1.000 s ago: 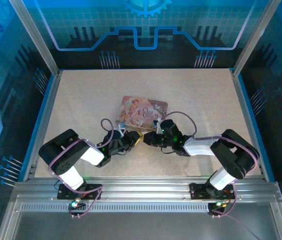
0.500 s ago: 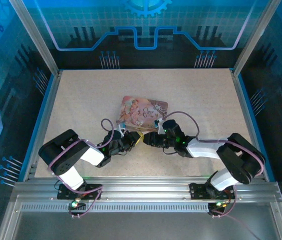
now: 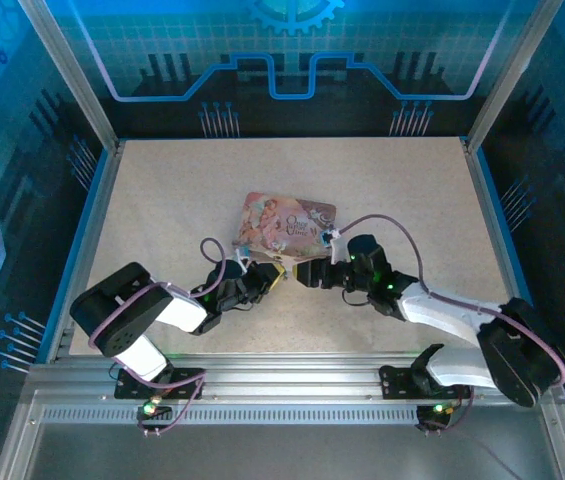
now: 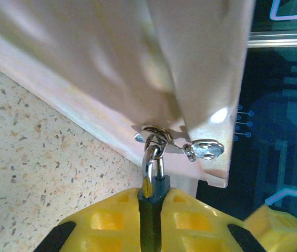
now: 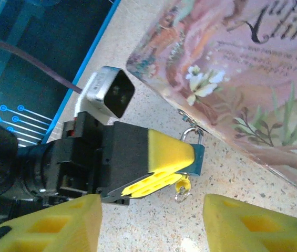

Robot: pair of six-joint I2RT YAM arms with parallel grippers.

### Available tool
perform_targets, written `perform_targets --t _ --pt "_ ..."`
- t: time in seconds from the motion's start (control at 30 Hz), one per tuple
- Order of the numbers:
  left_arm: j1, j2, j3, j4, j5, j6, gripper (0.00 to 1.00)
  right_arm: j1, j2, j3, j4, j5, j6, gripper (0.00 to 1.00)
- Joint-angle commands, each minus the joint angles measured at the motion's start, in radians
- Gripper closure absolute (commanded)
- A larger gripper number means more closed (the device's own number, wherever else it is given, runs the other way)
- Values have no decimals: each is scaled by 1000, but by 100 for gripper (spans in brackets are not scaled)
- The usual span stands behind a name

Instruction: Unlock the padlock with the key

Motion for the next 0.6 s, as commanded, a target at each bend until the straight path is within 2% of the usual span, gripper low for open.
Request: perform_targets --t 0.0,0.13,0.37,0.57 --pt "-8 -48 -7 17 -22 21 93 -12 -74 26 -112 58 -214 34" --pt "-8 -60 -5 6 -22 22 93 -17 -147 12 -112 101 -351 12" --pt "-8 -70 0 -10 -20 26 93 3 -222 -13 -81 113 -595 6" --pt "-8 -71 4 -13 -17 24 93 101 -254 -99 49 228 -864 1"
